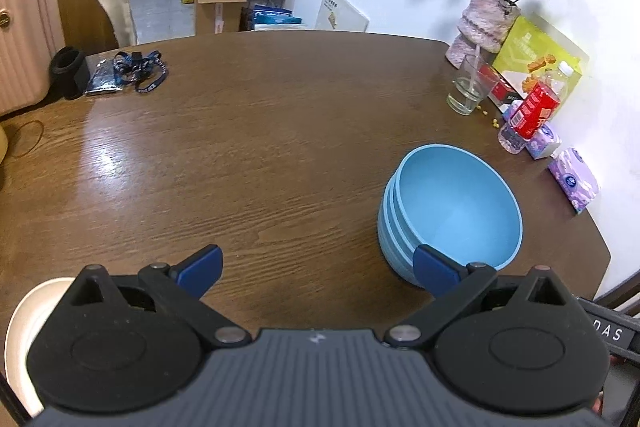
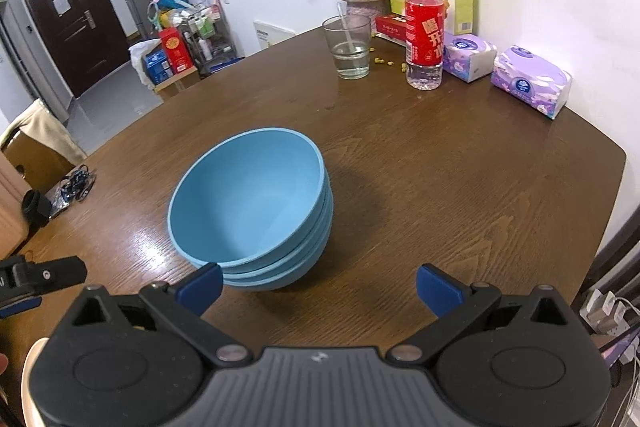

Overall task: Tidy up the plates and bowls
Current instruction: 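Bring both open grippers to the rim of the three-bowl stack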

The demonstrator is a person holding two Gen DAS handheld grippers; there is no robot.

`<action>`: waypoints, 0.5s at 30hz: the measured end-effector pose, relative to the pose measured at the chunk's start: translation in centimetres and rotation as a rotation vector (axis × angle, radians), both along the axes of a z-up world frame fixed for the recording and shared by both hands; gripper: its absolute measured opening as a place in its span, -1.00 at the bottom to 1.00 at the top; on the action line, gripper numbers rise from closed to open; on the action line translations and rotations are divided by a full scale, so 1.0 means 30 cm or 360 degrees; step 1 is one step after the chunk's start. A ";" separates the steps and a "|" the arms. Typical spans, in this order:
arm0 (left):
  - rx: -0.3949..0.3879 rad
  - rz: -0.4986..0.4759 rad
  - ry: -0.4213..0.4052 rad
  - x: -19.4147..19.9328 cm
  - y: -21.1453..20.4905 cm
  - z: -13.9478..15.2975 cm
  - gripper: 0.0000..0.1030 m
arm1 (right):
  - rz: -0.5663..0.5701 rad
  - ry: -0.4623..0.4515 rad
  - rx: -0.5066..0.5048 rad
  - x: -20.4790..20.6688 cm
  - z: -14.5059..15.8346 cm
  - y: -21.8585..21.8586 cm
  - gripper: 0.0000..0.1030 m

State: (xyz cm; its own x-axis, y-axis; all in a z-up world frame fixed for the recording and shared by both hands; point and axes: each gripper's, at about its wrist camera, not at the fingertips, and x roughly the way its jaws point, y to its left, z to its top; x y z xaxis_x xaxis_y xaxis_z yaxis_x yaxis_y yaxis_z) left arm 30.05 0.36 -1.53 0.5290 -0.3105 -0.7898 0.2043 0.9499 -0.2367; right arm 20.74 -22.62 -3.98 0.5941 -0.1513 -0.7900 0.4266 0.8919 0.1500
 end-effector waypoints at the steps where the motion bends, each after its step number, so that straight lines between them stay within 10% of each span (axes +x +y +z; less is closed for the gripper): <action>1: -0.0006 -0.0003 -0.0001 0.004 0.002 0.000 1.00 | -0.0005 0.0001 -0.0002 -0.002 0.001 0.004 1.00; 15: -0.0043 0.0057 -0.0009 0.049 -0.077 0.006 1.00 | -0.0022 -0.0027 0.0063 0.044 0.012 -0.078 1.00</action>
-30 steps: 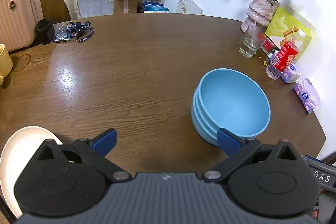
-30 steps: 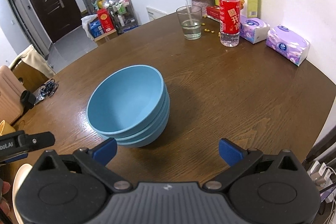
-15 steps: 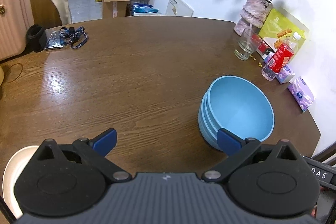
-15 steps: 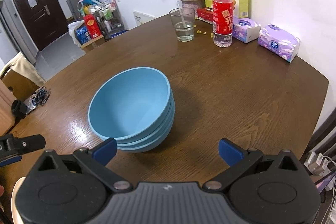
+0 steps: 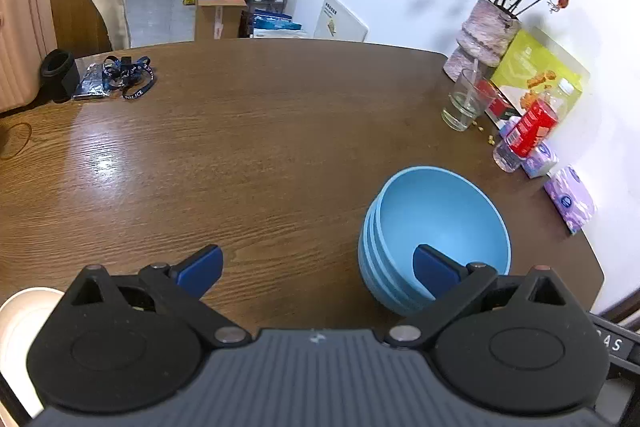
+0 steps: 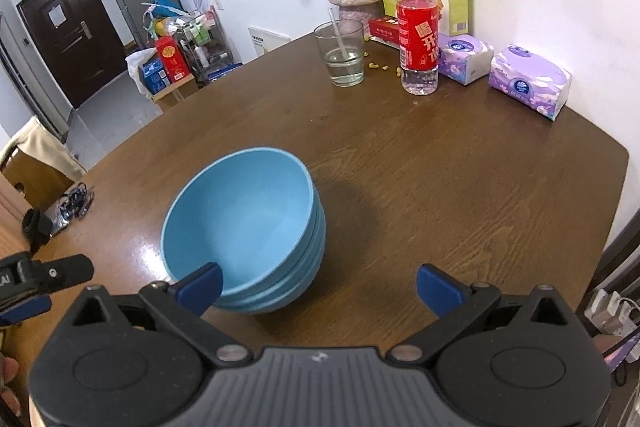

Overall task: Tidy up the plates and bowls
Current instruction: 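Bring both open grippers to the rim of the three-bowl stack, then close both grippers on the rim of the blue bowl stack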

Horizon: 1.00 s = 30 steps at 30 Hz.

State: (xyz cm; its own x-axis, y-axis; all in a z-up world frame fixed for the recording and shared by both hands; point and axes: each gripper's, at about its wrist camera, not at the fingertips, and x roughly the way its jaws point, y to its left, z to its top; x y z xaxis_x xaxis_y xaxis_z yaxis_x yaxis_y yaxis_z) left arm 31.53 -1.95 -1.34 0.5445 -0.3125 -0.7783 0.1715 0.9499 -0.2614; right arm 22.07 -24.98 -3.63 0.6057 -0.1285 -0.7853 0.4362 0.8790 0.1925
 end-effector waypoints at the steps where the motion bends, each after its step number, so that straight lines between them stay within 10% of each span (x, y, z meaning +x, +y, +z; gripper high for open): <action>1: 0.0004 0.0004 0.0000 0.004 -0.009 -0.001 1.00 | -0.0001 0.0000 0.0009 0.007 0.000 -0.007 1.00; 30: 0.0062 -0.0017 0.0198 0.215 -0.250 -0.125 0.78 | 0.0102 0.0121 0.0128 0.264 -0.113 -0.132 0.89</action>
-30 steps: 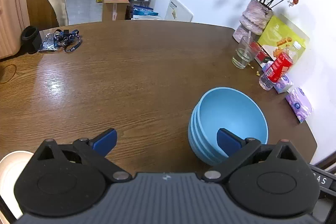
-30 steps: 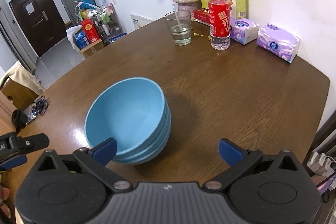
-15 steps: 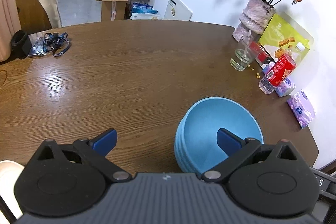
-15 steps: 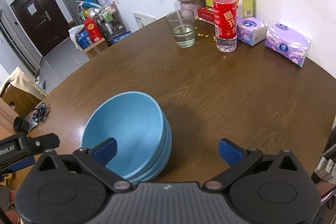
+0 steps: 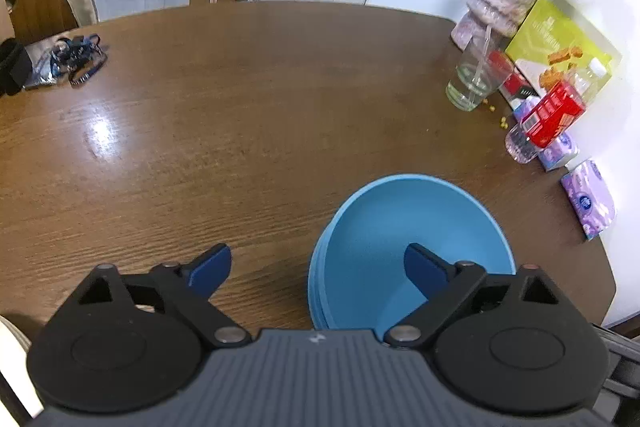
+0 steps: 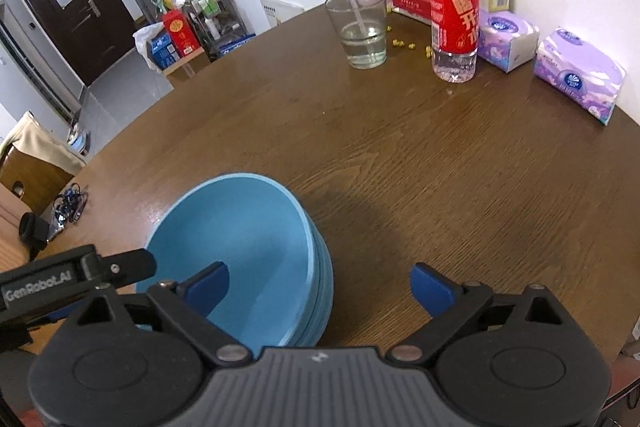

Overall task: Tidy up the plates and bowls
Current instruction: 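Close both grippers on the rim of the blue bowl stack, then lift the bowl stack with both grippers and carry it toward the cream plates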

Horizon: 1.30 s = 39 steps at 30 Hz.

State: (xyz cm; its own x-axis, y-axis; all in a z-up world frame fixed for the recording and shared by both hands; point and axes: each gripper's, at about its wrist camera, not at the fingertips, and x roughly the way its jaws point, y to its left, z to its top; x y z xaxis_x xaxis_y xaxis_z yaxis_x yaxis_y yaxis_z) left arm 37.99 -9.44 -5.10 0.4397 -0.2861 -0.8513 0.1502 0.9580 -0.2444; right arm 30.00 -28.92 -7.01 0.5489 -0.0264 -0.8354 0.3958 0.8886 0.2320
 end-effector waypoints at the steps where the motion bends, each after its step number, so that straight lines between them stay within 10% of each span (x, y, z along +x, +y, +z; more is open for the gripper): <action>1: 0.0004 -0.0001 0.0016 0.006 -0.005 -0.011 0.73 | 0.0003 0.0007 0.0000 0.003 -0.005 -0.001 0.84; 28: -0.0040 0.0001 0.0275 0.063 -0.104 -0.186 -0.01 | 0.0044 0.0143 0.0300 0.056 -0.184 -0.039 -0.41; 39: -0.0030 0.0026 0.0264 0.052 -0.091 -0.197 -0.27 | 0.0043 0.0128 0.0274 0.053 -0.196 -0.038 -0.48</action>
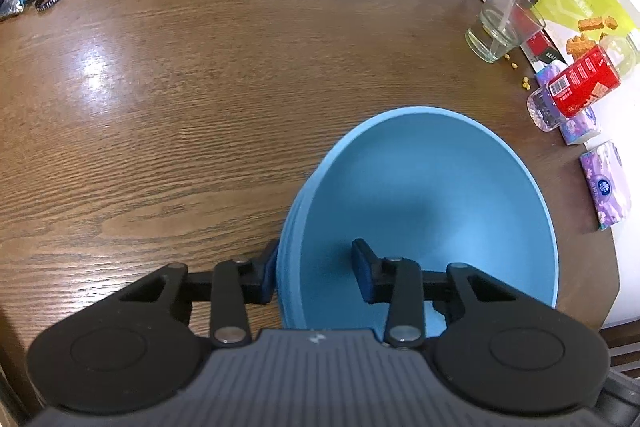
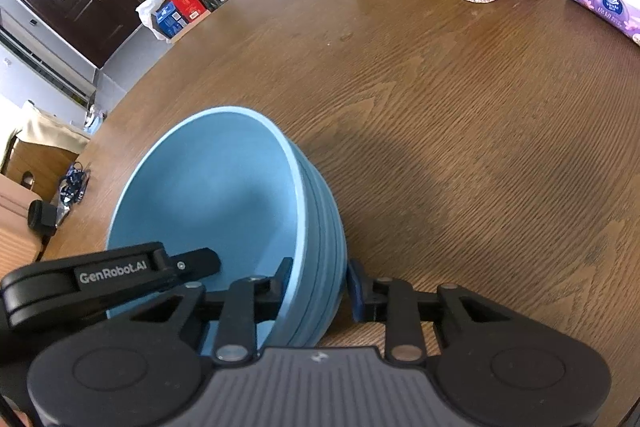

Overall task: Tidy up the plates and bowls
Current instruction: 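Lift the bowl stack with both grippers and carry it toward the cream plates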

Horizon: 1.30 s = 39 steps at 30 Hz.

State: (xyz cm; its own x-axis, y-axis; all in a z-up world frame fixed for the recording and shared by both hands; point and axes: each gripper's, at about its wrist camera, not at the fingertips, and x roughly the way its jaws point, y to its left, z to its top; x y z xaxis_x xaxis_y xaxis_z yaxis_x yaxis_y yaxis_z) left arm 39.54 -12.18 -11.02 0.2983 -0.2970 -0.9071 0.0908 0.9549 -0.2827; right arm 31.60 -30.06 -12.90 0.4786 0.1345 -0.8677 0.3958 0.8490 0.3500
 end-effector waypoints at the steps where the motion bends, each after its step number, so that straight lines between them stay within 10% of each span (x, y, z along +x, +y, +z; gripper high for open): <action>1: 0.0002 -0.0001 -0.0001 -0.003 -0.002 0.001 -0.27 | 0.0001 -0.0005 0.0001 -0.001 -0.002 -0.001 -0.48; 39: -0.0031 0.0342 -0.0101 -0.258 0.145 0.115 -0.28 | 0.0384 -0.0131 -0.0040 -0.074 0.110 0.077 -0.49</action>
State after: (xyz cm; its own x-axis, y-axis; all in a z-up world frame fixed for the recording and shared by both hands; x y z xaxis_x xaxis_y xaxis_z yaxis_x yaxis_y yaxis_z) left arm 31.81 -7.84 -7.58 0.4130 -0.2378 -0.8791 -0.0957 0.9486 -0.3015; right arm 29.37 -27.76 -9.59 0.5043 0.2326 -0.8316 0.1515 0.9243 0.3504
